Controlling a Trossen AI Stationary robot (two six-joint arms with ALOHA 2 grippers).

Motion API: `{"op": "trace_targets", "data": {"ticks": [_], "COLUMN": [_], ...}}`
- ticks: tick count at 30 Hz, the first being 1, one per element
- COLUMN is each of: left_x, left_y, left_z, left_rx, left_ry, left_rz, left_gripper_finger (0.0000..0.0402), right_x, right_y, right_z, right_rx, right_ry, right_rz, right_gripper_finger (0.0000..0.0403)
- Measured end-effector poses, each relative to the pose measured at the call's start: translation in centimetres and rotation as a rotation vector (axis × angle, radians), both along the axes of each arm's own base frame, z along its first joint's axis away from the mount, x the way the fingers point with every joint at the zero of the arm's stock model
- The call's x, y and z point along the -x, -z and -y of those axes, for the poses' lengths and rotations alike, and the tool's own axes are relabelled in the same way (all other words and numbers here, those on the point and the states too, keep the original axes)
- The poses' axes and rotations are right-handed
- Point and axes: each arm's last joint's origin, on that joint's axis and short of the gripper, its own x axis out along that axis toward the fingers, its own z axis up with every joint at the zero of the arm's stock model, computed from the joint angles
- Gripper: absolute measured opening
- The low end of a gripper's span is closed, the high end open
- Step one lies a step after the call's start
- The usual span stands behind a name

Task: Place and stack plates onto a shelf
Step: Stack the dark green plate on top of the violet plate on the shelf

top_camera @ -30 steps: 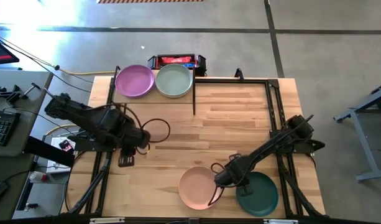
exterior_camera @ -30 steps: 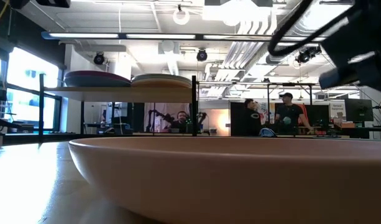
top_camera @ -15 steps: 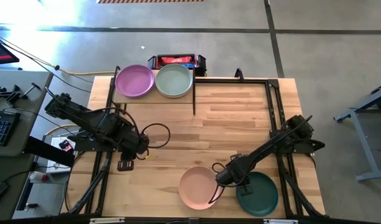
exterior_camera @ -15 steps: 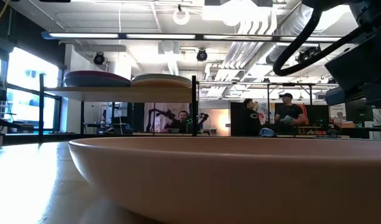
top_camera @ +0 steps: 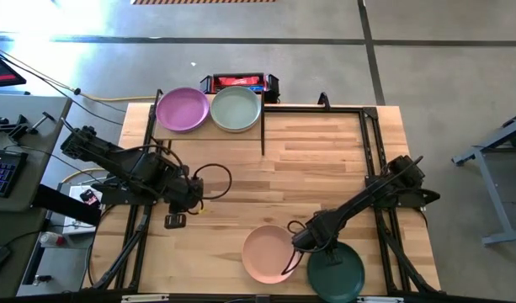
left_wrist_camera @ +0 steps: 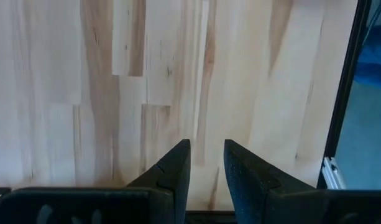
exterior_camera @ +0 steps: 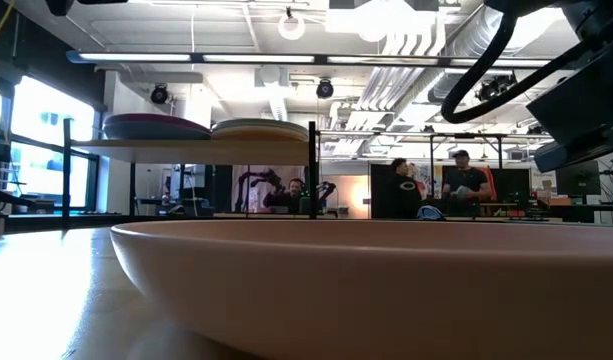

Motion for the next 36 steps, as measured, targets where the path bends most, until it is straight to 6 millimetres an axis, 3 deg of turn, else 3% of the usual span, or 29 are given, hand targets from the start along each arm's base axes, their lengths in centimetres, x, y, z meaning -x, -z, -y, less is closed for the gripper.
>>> {"op": "trace_targets", "data": {"ticks": [8, 17, 28, 36], "left_x": [-0.1, -0.1, -0.3, -1.1], "left_y": [0.0, 0.0, -0.1, -0.1], "left_z": [-0.2, -0.3, -0.9, -2.7], "left_rx": [-0.057, -0.106, -0.184, -0.237], "left_ry": [-0.013, -0.025, -0.059, -0.120], "left_rz": [0.024, 0.045, 0.078, 0.099], "left_gripper_finger": [0.0087, 0.0087, 0.0087, 0.0087], "right_x": [0.4, 1.9, 5.4, 6.6], "right_y": [-0.8, -5.9, -11.5, -14.1], "right_z": [0.2, 1.4, 4.8, 8.0], "right_rx": [0.017, 0.035, 0.187, 0.287], "right_ry": [0.040, 0.202, 0.460, 0.791], "right_rz": [-0.019, 0.100, 0.225, 0.381], "right_gripper_finger": [0.0001, 0.0000, 0.0000, 0.0000]}}
